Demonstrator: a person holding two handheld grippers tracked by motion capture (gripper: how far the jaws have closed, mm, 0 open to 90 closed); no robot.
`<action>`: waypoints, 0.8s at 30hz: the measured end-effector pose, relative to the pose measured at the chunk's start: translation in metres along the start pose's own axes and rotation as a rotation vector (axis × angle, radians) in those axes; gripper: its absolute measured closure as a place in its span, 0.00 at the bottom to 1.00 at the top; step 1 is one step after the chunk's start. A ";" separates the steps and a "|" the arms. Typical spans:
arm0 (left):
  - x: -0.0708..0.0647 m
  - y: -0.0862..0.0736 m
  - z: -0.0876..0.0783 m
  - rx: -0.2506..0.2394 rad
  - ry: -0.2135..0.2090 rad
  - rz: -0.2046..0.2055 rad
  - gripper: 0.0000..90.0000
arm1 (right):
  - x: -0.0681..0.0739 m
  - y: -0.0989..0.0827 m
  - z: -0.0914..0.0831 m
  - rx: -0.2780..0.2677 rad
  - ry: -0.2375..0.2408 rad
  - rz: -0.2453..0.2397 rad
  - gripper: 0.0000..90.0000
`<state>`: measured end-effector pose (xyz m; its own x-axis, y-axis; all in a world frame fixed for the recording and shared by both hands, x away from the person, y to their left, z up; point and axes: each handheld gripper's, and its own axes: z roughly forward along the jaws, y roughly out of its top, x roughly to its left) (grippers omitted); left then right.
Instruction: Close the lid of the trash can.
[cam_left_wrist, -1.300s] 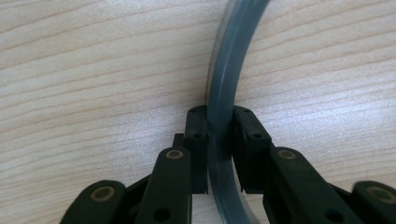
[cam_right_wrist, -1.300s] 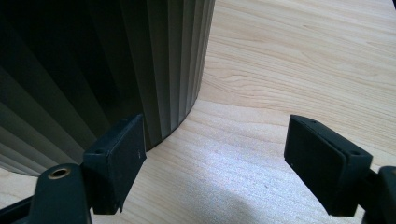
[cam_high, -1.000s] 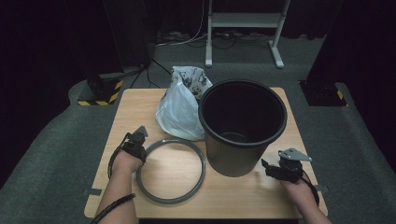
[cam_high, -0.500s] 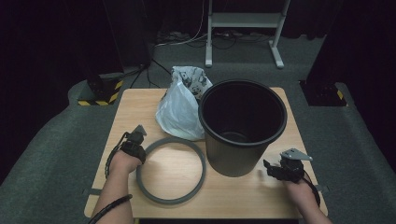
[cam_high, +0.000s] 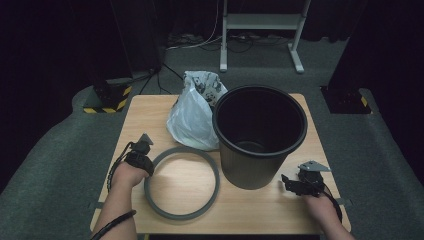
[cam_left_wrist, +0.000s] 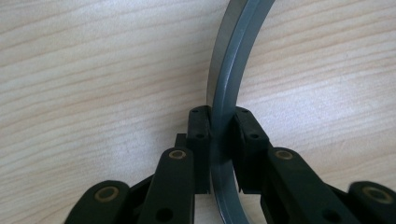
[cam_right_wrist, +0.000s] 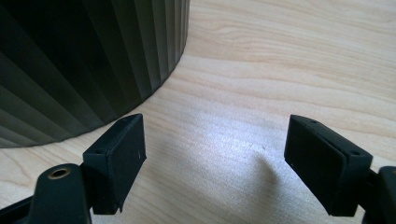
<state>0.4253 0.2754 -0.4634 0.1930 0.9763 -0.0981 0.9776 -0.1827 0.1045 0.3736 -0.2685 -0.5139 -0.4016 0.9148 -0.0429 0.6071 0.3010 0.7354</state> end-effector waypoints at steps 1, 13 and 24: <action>0.001 -0.001 -0.001 -0.003 -0.004 -0.009 0.87 | 0.000 0.000 0.001 0.006 0.001 0.001 0.23; 0.012 -0.013 -0.004 -0.012 -0.038 -0.040 0.87 | 0.001 -0.004 0.006 0.027 0.006 0.018 0.21; 0.017 -0.019 -0.009 0.011 -0.054 -0.037 0.87 | -0.001 -0.006 0.009 0.017 0.032 0.010 0.13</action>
<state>0.4095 0.2965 -0.4584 0.1608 0.9748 -0.1545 0.9849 -0.1485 0.0887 0.3761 -0.2692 -0.5243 -0.4175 0.9086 -0.0138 0.6226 0.2971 0.7239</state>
